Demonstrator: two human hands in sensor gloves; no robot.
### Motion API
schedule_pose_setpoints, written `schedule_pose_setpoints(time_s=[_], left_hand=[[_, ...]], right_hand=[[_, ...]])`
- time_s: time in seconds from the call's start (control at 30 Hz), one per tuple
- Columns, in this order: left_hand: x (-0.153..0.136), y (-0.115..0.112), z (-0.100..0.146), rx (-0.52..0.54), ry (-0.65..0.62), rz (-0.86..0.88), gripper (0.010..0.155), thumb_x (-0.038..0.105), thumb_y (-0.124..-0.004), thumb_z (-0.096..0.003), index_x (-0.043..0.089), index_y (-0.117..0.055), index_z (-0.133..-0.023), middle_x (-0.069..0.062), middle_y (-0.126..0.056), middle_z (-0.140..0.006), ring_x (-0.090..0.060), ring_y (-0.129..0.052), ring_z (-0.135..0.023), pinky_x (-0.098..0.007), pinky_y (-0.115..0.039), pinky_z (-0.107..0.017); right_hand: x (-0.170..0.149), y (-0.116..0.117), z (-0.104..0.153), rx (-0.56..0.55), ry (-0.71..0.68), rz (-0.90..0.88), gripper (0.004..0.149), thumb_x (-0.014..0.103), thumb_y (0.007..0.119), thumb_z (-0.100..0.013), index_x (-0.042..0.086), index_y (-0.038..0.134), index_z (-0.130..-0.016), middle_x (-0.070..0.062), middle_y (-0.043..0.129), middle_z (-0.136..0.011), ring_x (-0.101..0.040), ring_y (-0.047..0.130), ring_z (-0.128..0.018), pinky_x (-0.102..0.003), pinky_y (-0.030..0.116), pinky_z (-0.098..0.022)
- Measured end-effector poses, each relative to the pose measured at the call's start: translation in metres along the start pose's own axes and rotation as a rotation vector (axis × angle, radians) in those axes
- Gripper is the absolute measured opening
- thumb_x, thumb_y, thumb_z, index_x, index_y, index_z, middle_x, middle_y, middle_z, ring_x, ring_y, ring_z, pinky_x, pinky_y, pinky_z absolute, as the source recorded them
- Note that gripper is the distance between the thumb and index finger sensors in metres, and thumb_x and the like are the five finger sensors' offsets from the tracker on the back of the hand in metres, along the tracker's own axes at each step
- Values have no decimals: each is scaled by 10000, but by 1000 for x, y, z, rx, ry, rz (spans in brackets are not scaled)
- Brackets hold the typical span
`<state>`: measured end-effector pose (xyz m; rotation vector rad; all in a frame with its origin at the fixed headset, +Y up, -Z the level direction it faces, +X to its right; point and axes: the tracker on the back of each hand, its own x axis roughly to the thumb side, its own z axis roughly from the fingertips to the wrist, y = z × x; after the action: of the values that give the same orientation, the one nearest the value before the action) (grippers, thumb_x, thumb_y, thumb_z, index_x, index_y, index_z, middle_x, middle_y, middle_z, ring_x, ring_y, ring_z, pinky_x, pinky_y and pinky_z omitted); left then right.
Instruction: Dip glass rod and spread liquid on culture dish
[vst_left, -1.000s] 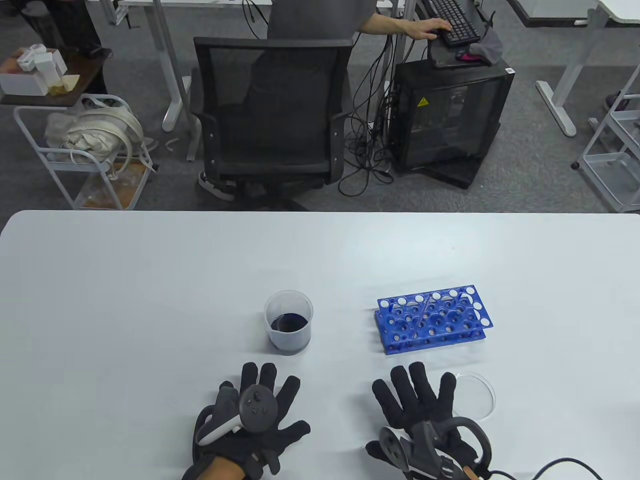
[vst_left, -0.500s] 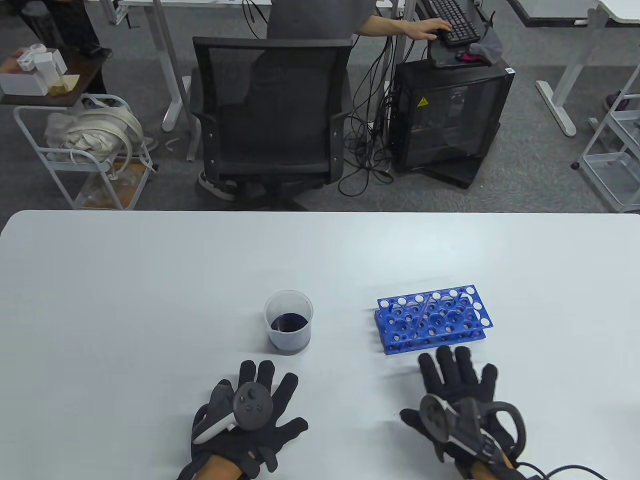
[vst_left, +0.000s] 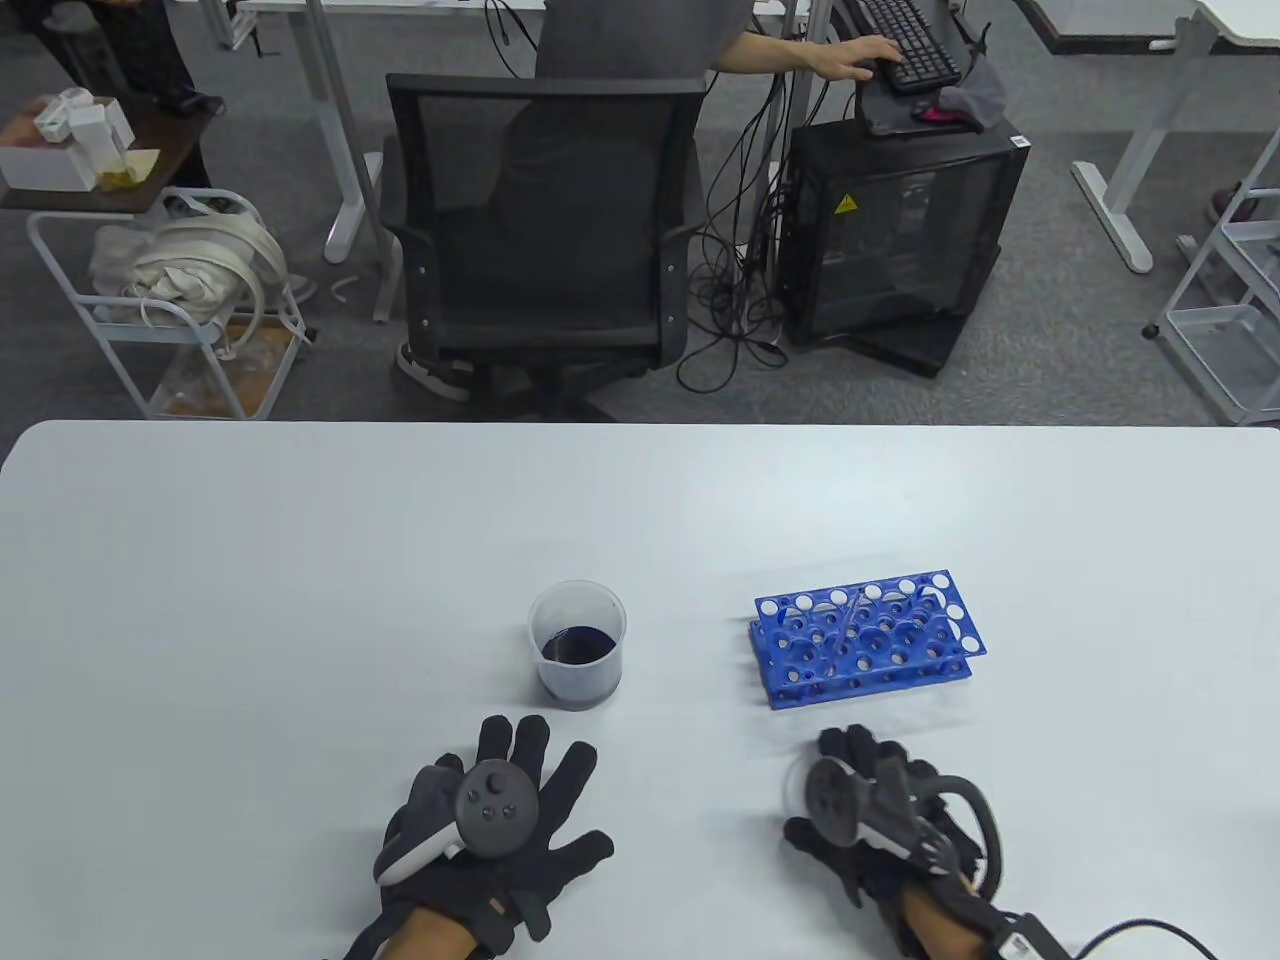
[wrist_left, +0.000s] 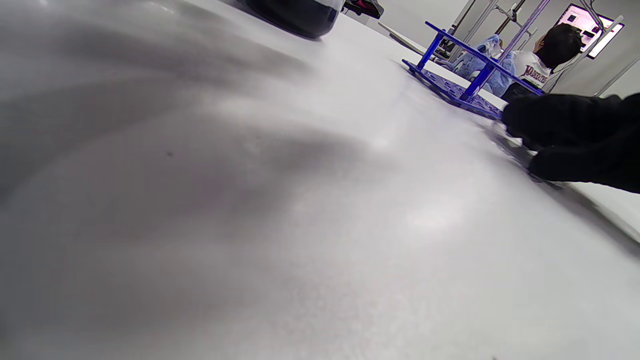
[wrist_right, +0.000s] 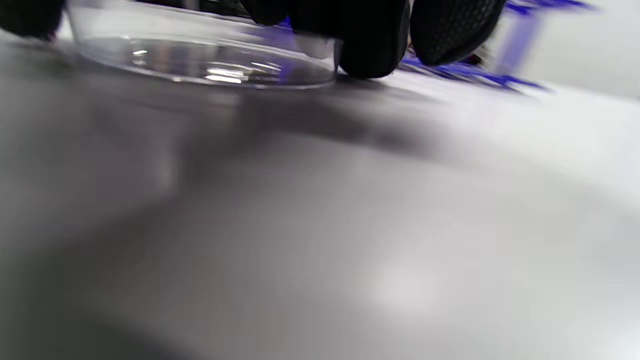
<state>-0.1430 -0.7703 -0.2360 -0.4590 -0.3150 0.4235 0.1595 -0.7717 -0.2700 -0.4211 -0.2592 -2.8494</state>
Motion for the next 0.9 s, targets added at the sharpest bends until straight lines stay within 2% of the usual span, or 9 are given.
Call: schedule_pose_setpoints(time_s=[0.07,0.13,0.27,0.37,0.5,0.6,0.73,0.83,0.9], left_hand=[[-2,0,0,0,4,7,880,816,-480,-489,465,-64,-1180,-50,176,-1206,-311,270,-980,-699,93,-590],[-3,0,-1,-2,8,11,879,815,-480,-489,463,-65,-1180,-50,176,-1206,-311,270,-979,-698,94,-590],[-4,0,0,-2,12,12,878,816,-480,-489,463,-68,-1180,-51,174,-1206,-312,268,-980,-699,93,-589],[-4,0,-1,-3,6,9,879,815,-480,-490,462,-67,-1180,-51,174,-1206,-311,269,-980,-698,94,-590],[-3,1,-2,-7,3,-5,879,815,-479,-491,462,-65,-1181,-51,182,-1204,-312,270,-979,-700,88,-593],[-4,1,-2,-8,3,7,877,815,-480,-491,463,-69,-1182,-54,174,-1206,-316,262,-983,-701,88,-591],[-6,4,-1,8,2,-1,878,816,-480,-491,460,-73,-1183,-55,168,-1208,-317,259,-984,-702,84,-593],[-7,6,1,21,0,3,878,816,-480,-492,458,-77,-1185,-57,167,-1209,-318,259,-983,-704,81,-593],[-9,7,1,29,0,10,877,816,-480,-492,460,-76,-1185,-58,166,-1209,-317,259,-984,-705,80,-593]], right_hand=[[45,-9,-2,-20,-85,44,952,746,598,-332,176,313,-1040,-103,440,-1130,-374,610,-988,-640,567,-711],[70,-13,-2,-27,-148,57,950,746,591,-336,181,300,-1042,-97,423,-1137,-369,598,-1002,-636,566,-719],[82,-17,-3,-24,-145,65,958,759,573,-328,192,286,-1045,-87,406,-1144,-362,582,-1020,-637,563,-722],[64,-36,0,-111,-131,-5,960,768,575,-323,200,292,-1044,-76,413,-1145,-354,596,-1020,-642,571,-715],[-3,-108,8,-470,26,-259,953,758,623,-329,210,312,-1044,-65,439,-1143,-347,620,-1009,-628,588,-707],[-56,-131,5,-628,192,-426,1003,785,655,-322,193,299,-1050,-69,447,-1136,-356,607,-1003,-621,584,-700],[-98,-109,-21,-531,400,-494,1022,778,717,-322,151,349,-1040,-88,544,-1084,-342,700,-915,-595,624,-660],[-104,-81,-43,-409,446,-542,984,729,788,-311,133,439,-1012,-91,650,-1011,-317,781,-823,-568,671,-612],[-101,-66,-53,-384,474,-546,933,681,827,-320,128,488,-991,-90,694,-971,-313,795,-793,-563,671,-602]])
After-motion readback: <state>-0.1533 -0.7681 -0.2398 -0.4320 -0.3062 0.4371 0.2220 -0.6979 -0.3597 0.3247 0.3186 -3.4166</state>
